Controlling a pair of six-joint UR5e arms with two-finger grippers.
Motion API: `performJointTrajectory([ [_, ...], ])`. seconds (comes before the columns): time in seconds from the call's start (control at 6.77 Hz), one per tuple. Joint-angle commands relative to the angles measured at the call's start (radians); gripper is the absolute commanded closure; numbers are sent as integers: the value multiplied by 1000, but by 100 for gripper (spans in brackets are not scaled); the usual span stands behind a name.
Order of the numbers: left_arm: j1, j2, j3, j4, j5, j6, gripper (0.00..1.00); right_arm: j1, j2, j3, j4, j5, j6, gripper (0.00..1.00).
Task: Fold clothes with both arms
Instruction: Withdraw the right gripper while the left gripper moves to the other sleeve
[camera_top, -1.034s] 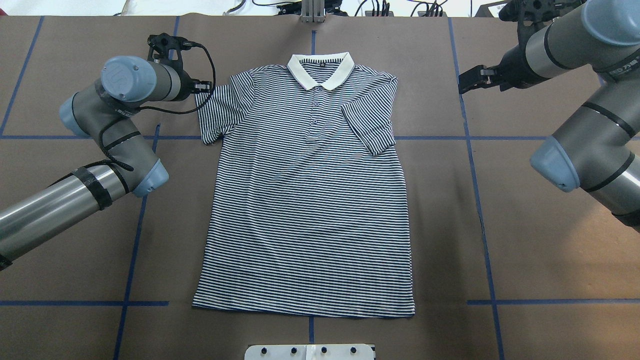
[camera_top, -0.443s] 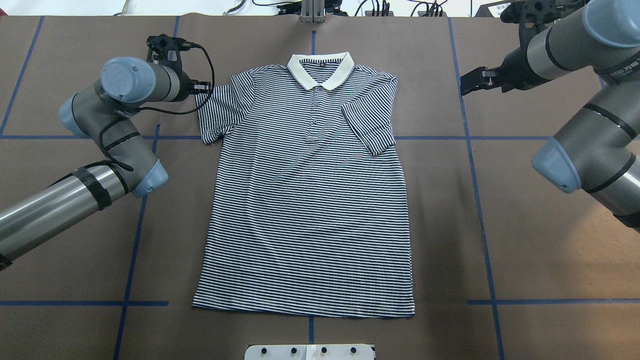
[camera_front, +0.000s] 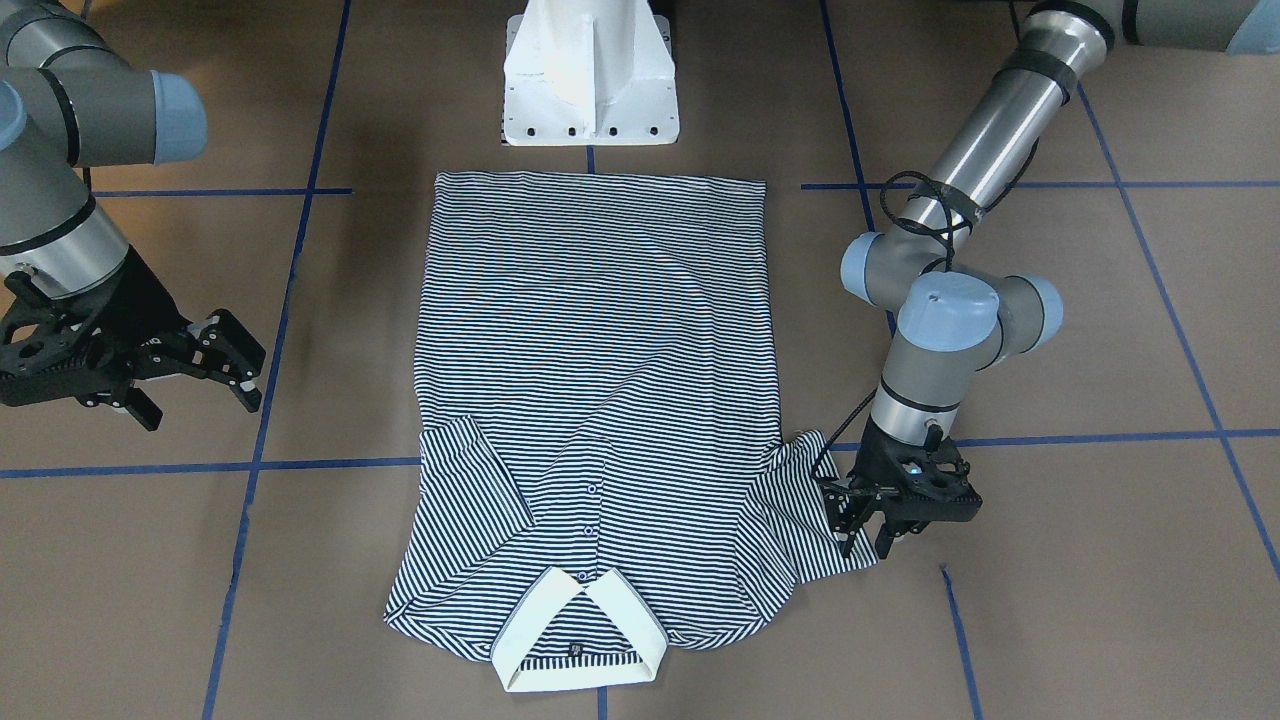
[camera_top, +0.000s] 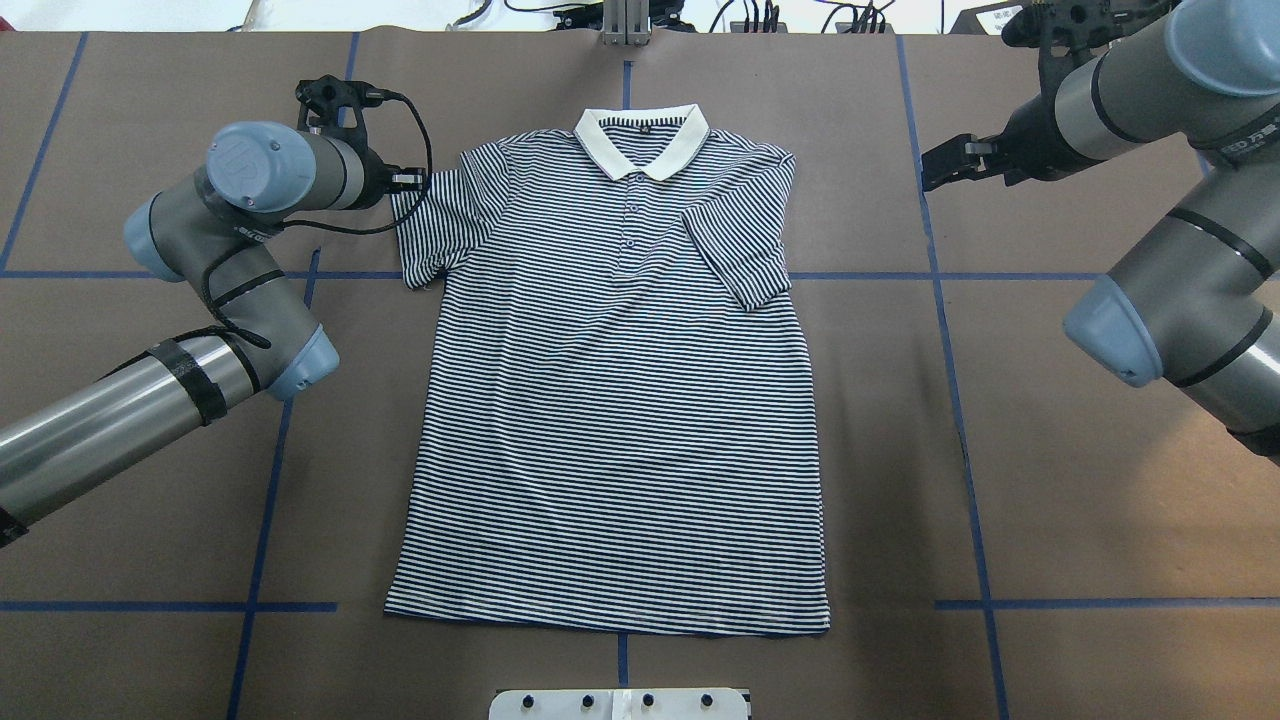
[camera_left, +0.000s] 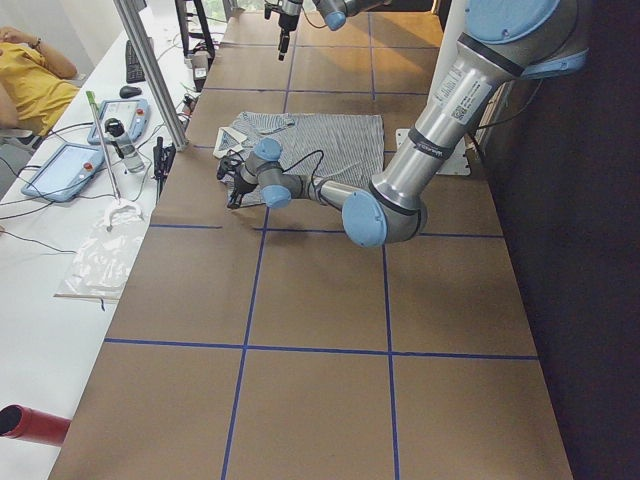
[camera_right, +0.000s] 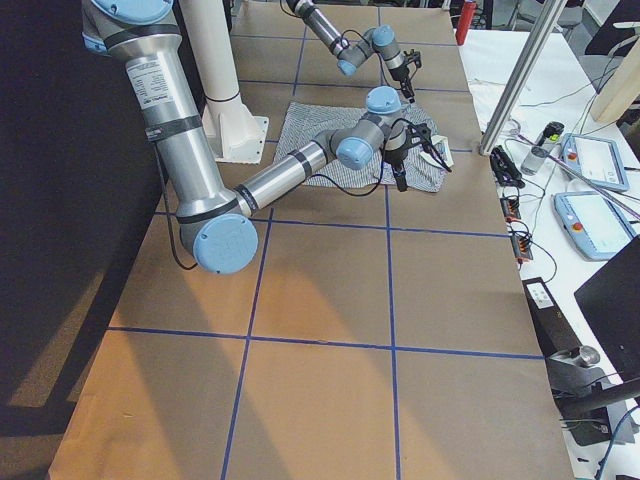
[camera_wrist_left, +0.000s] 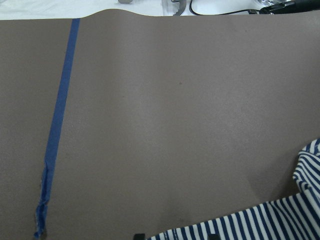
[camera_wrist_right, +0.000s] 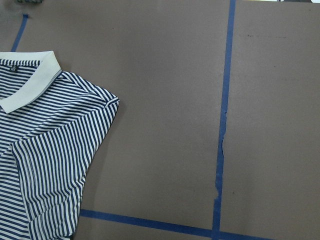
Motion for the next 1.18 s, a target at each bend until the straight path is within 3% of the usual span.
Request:
performJointTrajectory([
  [0.0, 4, 2, 5, -6, 0, -8, 52, 0, -2, -1, 0, 0, 0, 0],
  [0.3, 6, 2, 6, -7, 0, -8, 59, 0, -6, -1, 0, 0, 0, 0],
  [0.59, 13, 10, 8, -18, 14, -4, 100, 0, -6, 1, 0, 1, 0, 0],
  [0.89, 18, 11, -11, -18, 12, 7, 100, 0, -6, 1, 0, 0, 0, 0],
  [1.03, 16, 13, -78, 6, 3, 7, 100, 0, -6, 3, 0, 0, 0, 0],
])
